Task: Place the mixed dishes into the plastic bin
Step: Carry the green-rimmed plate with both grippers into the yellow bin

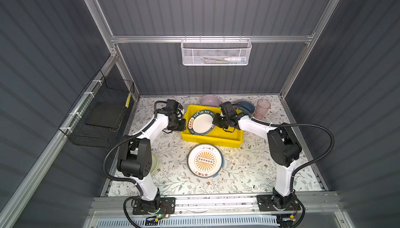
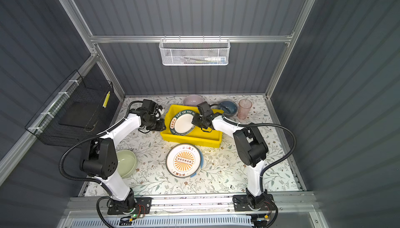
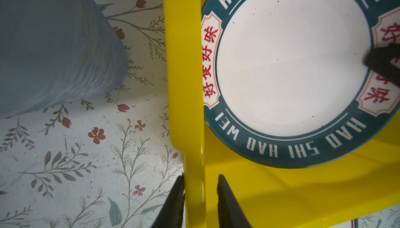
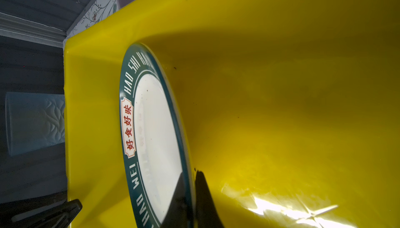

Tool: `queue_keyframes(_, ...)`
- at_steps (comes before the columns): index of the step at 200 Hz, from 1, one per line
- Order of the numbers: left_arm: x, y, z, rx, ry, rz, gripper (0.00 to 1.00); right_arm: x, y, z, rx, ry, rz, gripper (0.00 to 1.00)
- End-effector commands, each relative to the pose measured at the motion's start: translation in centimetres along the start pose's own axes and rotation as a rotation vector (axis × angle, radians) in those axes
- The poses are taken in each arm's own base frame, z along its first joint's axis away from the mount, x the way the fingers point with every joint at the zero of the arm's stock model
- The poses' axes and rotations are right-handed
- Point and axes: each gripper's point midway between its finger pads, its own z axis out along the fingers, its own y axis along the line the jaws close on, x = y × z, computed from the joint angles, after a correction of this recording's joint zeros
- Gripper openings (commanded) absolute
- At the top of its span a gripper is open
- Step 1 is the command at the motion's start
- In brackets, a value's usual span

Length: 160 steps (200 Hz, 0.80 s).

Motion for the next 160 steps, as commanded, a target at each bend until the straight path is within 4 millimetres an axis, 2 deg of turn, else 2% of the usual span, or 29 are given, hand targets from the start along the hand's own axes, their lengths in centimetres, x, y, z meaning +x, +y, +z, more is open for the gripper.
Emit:
queue_keyframes(1,0.3,-1.0,0.0,0.056,0.017,0.014,0.28,-0.3,1.7,0.5,-0.056,-0.011,-0.002,0.0)
queue_keyframes(59,0.1,-1.1,-0.5,0.054,0.01,0.02,0.29,0.5,1.3,1.2,-0.045,0.014,-0.02,0.11)
queue_keyframes(160,-0.3,-2.0,-1.8,0.096,-0.044,0.045,0.33,1.6,-0.7,1.5,0.042,0.044,-0.11,0.37)
